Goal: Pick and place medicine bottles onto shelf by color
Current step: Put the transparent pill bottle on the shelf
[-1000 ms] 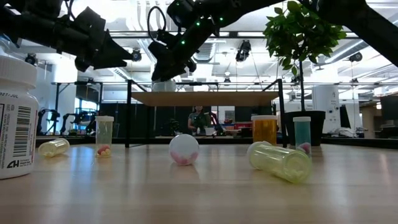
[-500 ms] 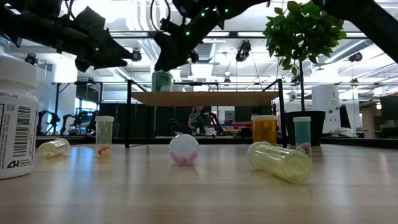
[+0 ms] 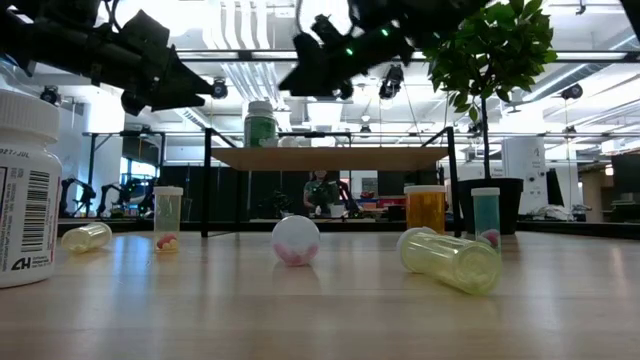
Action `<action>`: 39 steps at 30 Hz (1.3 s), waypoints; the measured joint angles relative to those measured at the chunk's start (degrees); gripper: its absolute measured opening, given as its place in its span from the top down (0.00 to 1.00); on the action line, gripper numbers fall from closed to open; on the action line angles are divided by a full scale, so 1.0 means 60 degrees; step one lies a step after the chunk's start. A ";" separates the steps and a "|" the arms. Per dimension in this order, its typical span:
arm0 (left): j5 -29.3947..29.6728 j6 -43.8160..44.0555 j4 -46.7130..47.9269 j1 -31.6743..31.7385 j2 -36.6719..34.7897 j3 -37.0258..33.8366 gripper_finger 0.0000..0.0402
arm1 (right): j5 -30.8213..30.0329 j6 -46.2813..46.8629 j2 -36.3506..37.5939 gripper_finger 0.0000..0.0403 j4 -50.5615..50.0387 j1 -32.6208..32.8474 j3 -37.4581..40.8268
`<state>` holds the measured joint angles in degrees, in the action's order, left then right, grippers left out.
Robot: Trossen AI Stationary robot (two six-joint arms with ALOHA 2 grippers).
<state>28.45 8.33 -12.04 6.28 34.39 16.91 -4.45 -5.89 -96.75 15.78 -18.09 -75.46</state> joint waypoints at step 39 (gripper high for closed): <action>-0.0049 0.0052 -0.0203 0.0000 0.0195 -0.0004 0.44 | -0.0012 0.1063 -0.1522 0.61 0.0782 -0.0618 0.0575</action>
<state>28.16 8.64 -13.26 6.28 35.56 16.88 -4.52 0.49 -105.89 20.47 -21.80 -72.01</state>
